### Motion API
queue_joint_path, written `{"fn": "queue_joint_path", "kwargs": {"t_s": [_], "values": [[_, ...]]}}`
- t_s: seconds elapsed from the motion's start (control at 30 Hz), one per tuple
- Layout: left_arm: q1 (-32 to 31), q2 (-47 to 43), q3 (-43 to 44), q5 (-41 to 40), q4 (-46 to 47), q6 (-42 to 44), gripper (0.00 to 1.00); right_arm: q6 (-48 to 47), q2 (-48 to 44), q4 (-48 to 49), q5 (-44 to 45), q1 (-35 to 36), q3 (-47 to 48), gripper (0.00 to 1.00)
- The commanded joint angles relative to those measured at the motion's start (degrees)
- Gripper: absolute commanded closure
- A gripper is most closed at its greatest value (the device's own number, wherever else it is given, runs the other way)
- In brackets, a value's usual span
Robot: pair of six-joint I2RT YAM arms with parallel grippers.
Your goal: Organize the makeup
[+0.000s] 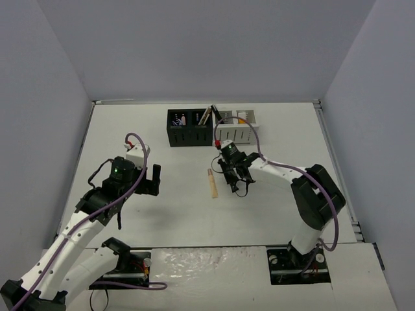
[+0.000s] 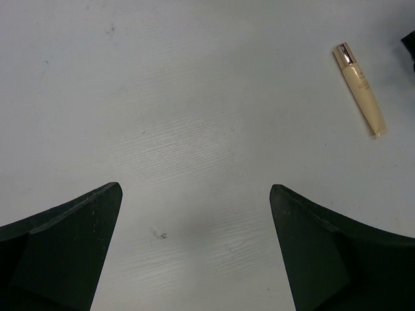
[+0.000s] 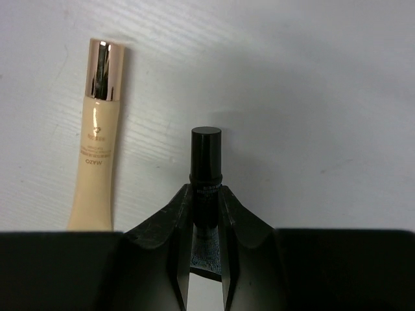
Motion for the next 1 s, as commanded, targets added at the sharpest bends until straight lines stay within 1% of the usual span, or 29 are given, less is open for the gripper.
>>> {"fn": "queue_joint_path", "kwargs": {"t_s": [0.0, 0.13, 0.2, 0.27, 0.33, 0.4, 0.47, 0.57, 0.77, 0.9, 0.97], "values": [[0.5, 0.2, 1.9, -0.6, 1.9, 0.9, 0.03, -2.9, -10.7, 0.8, 0.9, -3.7, 5.2, 0.98], [0.5, 0.5, 2.1, -1.2, 1.4, 0.8, 0.03, -5.0, -14.6, 4.9, 2.6, -9.7, 10.3, 0.98], [0.5, 0.6, 2.1, -1.4, 1.4, 0.8, 0.03, -5.5, -15.3, 9.8, 2.4, -12.2, 12.2, 0.98], [0.5, 0.7, 2.1, -1.5, 1.3, 0.7, 0.03, -5.8, -15.4, 18.7, 1.8, -15.7, 13.4, 0.98], [0.5, 0.8, 2.1, -1.5, 1.3, 0.6, 0.03, -5.8, -14.5, 27.3, 1.1, -17.5, 13.2, 0.97], [0.5, 1.0, 2.1, -1.5, 1.3, 0.6, 0.03, -5.9, -12.8, 33.9, -0.4, -19.6, 13.5, 0.97], [0.5, 1.0, 2.3, -1.5, 1.2, 0.5, 0.03, -6.7, -9.2, 39.9, -3.3, -20.6, 14.5, 0.97], [0.6, 1.3, 2.4, -1.5, 1.0, 0.4, 0.03, -7.9, -3.0, 46.9, -5.4, -22.0, 16.5, 0.97], [0.6, 1.0, 2.5, -1.1, 1.0, 0.4, 0.03, -9.6, 5.6, 51.9, -7.6, -22.8, 20.4, 0.95], [0.8, 0.9, 2.5, -0.7, 1.2, 0.4, 0.03, -9.6, 8.4, 53.8, -7.4, -22.8, 18.8, 0.94], [0.9, 0.8, 2.5, -0.5, 1.2, 0.5, 0.03, -9.7, 9.0, 54.2, -7.5, -22.8, 17.7, 0.91]]}}
